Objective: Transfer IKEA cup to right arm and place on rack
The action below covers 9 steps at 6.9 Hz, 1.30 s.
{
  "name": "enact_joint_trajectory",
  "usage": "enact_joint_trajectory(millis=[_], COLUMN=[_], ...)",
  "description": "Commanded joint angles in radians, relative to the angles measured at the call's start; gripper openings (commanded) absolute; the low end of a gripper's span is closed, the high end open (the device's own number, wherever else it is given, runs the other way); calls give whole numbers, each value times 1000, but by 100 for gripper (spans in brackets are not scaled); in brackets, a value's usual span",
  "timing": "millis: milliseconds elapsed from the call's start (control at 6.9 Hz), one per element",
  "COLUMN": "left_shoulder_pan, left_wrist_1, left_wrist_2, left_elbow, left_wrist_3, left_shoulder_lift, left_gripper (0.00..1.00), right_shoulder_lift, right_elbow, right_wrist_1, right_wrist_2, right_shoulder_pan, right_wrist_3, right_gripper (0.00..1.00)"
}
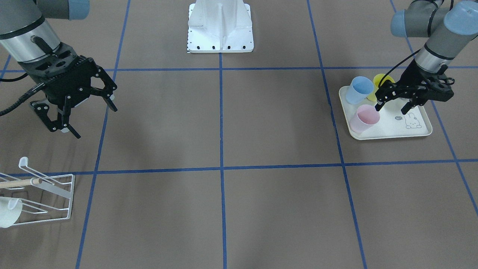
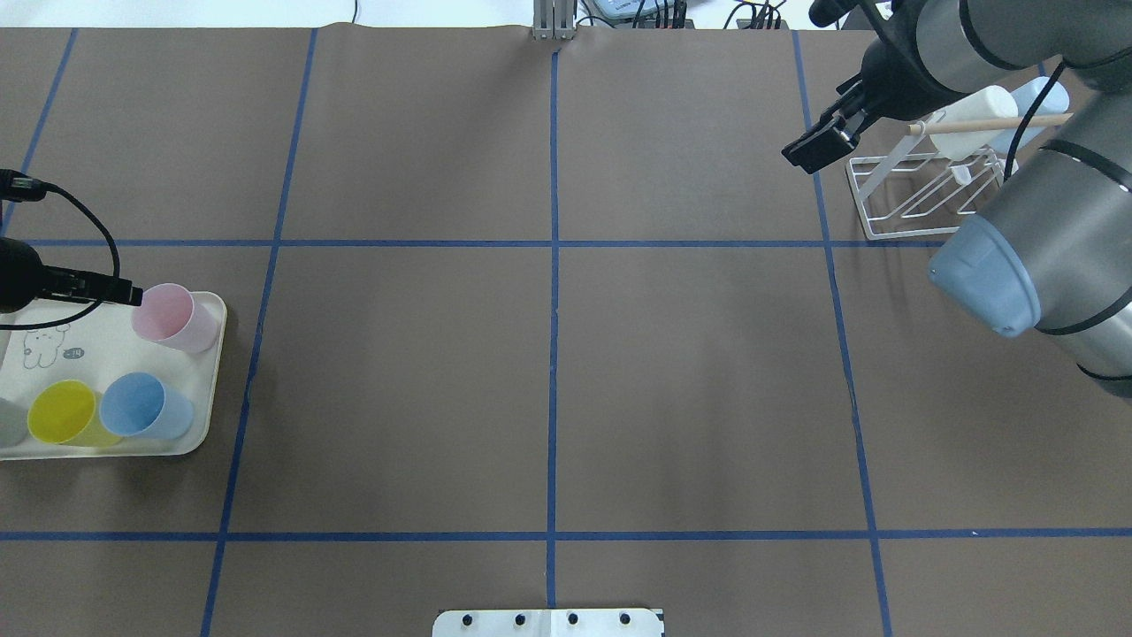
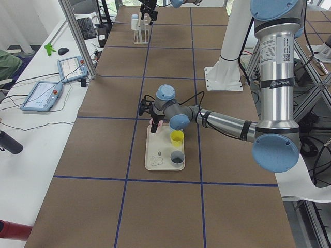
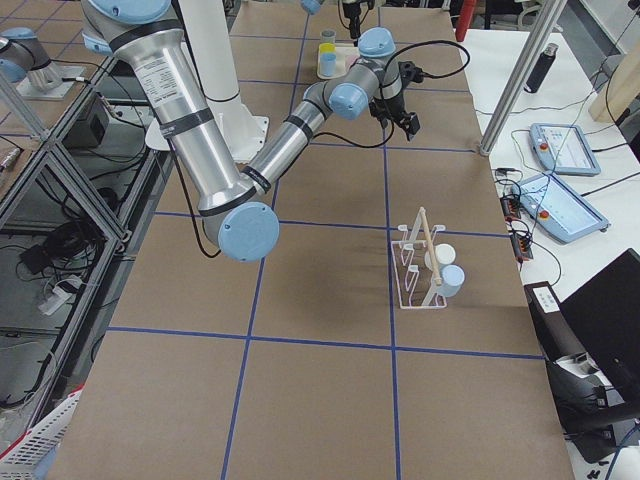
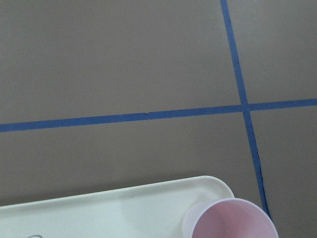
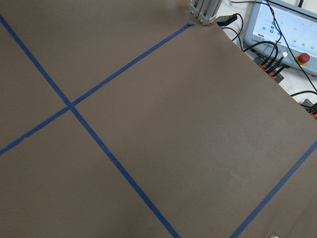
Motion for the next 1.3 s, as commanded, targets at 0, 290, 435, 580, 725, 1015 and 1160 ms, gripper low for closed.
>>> enact_joint_trajectory(millis=[0, 290, 435, 580, 725, 1015, 1160], left_shoulder_pan=[34, 52, 52, 52, 52, 52, 52], left_wrist_1=[1, 2, 4, 5, 5, 7, 5], left_wrist_2=[2, 4, 4, 2, 2, 2, 2], left_elbow=[4, 11, 14, 21, 30, 58, 69], left_wrist_3=[-16, -24, -24, -24, -25, -25, -25], left_shoulder_lift=[0, -2, -2, -5, -15, -40, -49], left_gripper=[66, 57, 54, 50, 46, 42, 32], right_shoulder_lift=[-3, -4, -4, -6, -7, -7, -7], right_elbow=[-2, -3, -2, -3, -3, -3, -5], right_wrist_1=[0, 0, 0, 0, 0, 0, 0], right_wrist_2=[-4, -6, -6, -7, -7, -7, -7], right_shoulder_pan=[-8, -10, -11, -14, -14, -17, -17], right_wrist_3=[5, 4, 4, 4, 4, 4, 4], right_gripper=[99, 99, 99, 99, 99, 99, 99])
